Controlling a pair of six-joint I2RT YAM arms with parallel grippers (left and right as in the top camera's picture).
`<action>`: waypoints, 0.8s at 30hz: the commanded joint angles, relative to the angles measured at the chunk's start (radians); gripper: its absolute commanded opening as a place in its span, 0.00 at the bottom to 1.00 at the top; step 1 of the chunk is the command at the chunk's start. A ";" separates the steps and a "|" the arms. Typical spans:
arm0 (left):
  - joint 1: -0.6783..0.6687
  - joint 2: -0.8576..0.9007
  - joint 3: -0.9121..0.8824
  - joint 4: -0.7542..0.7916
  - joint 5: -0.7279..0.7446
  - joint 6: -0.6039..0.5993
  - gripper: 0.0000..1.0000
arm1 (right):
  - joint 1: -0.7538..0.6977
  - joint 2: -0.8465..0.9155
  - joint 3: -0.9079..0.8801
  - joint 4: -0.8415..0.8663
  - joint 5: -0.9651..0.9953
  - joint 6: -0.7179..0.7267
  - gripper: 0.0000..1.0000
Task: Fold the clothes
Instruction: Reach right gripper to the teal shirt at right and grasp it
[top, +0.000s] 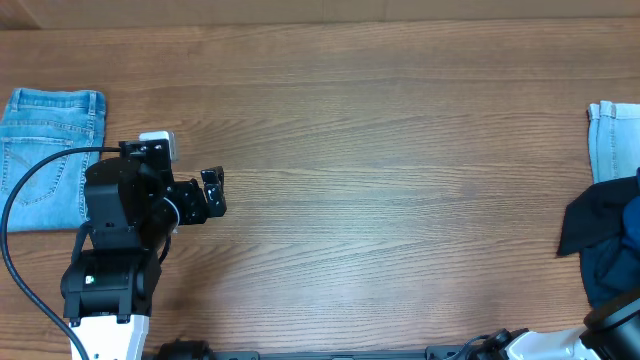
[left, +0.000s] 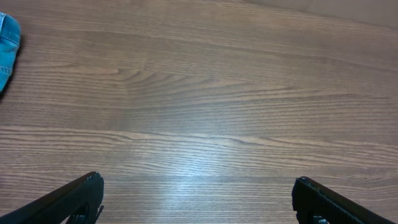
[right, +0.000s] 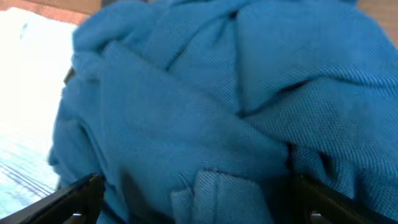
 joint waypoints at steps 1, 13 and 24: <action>0.005 0.000 0.026 0.005 0.008 0.004 1.00 | -0.005 -0.023 0.016 -0.006 0.072 0.014 1.00; 0.005 0.071 0.026 0.015 0.008 0.004 1.00 | -0.195 -0.090 0.061 -0.041 -0.039 0.113 1.00; 0.004 0.071 0.026 0.028 0.013 0.001 1.00 | -0.190 0.021 0.065 0.008 -0.169 0.118 0.13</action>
